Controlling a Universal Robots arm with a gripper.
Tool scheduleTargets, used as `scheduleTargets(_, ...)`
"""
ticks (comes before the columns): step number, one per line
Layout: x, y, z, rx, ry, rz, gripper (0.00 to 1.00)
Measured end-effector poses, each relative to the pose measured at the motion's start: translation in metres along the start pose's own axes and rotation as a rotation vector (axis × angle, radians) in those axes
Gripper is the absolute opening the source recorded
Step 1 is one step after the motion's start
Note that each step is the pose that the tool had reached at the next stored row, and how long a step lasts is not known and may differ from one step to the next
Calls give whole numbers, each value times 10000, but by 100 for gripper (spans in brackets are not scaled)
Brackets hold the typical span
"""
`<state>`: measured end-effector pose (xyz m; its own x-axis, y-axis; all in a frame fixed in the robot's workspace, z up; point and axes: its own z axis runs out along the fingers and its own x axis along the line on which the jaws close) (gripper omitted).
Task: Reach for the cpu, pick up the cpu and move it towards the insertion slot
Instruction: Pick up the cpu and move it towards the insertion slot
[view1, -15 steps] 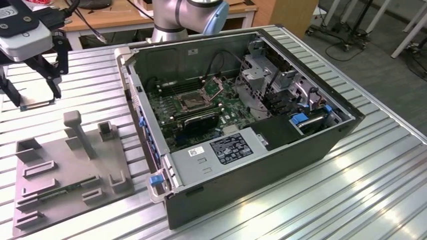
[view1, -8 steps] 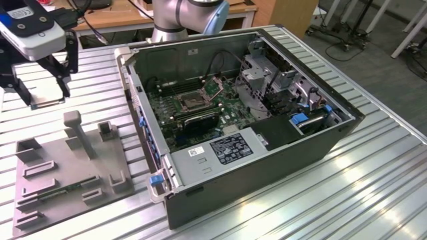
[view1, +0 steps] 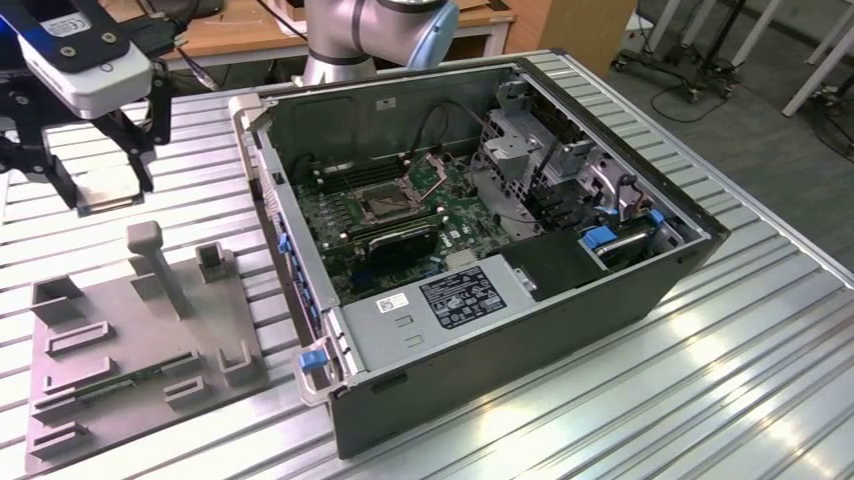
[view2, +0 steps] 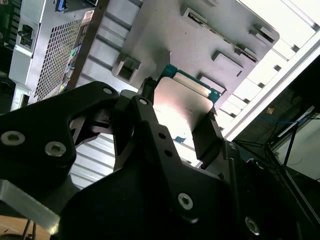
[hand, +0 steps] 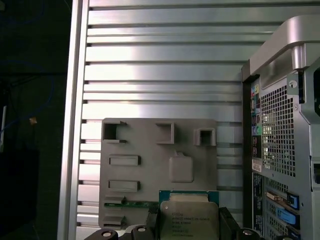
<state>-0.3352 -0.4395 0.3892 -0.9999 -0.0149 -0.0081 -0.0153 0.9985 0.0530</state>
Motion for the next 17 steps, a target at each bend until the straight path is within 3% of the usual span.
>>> scheduleTargets(17, -158, -3, 9, 0, 1, -1, 54)
